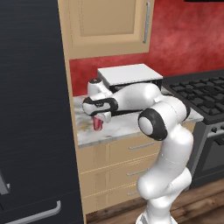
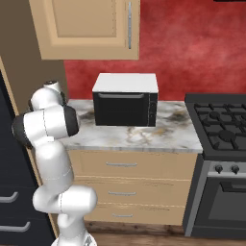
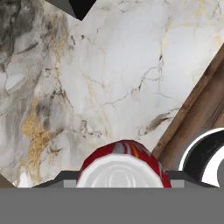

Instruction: Four empty soda cans are scattered around the kitchen. Gather all the cans and cluster them next to the stove for recycling.

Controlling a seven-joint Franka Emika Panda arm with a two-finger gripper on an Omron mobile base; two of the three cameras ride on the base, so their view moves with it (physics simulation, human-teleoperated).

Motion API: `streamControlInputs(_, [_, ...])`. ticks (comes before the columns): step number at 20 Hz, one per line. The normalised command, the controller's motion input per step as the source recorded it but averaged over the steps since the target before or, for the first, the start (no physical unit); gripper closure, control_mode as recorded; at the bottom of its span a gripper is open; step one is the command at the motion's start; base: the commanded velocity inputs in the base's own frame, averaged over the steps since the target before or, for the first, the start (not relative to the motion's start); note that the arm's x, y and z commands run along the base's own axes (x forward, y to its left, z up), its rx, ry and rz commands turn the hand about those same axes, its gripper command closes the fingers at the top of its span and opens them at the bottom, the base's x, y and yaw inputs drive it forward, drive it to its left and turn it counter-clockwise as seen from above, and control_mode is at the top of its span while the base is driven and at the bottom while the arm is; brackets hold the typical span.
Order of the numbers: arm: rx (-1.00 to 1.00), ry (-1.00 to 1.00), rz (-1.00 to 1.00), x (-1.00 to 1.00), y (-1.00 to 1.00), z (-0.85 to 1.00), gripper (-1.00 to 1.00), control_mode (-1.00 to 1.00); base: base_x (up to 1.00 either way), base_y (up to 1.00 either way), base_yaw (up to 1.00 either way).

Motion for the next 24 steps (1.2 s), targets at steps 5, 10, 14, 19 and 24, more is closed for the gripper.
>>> streamControlInputs(5, [0.0,-0.21,0.09,-0.39,-0.25,0.26,1.0,-1.0,0.0,0.0,0.0])
streamControlInputs(10, [0.0,-0.11,0.21,-0.37,-0.25,0.29,1.0,-1.0,0.0,0.0,0.0])
streamControlInputs(14, [0.03,0.0,0.24,-0.3,-0.22,0.35,1.0,-1.0,0.0,0.0,0.0])
streamControlInputs(19, [0.02,0.0,0.24,-0.32,-0.22,0.35,1.0,-1.0,0.0,0.0,0.0])
streamControlInputs(24, [0.0,0.0,0.2,-0.33,-0.18,0.28,1.0,-1.0,0.0,0.0,0.0])
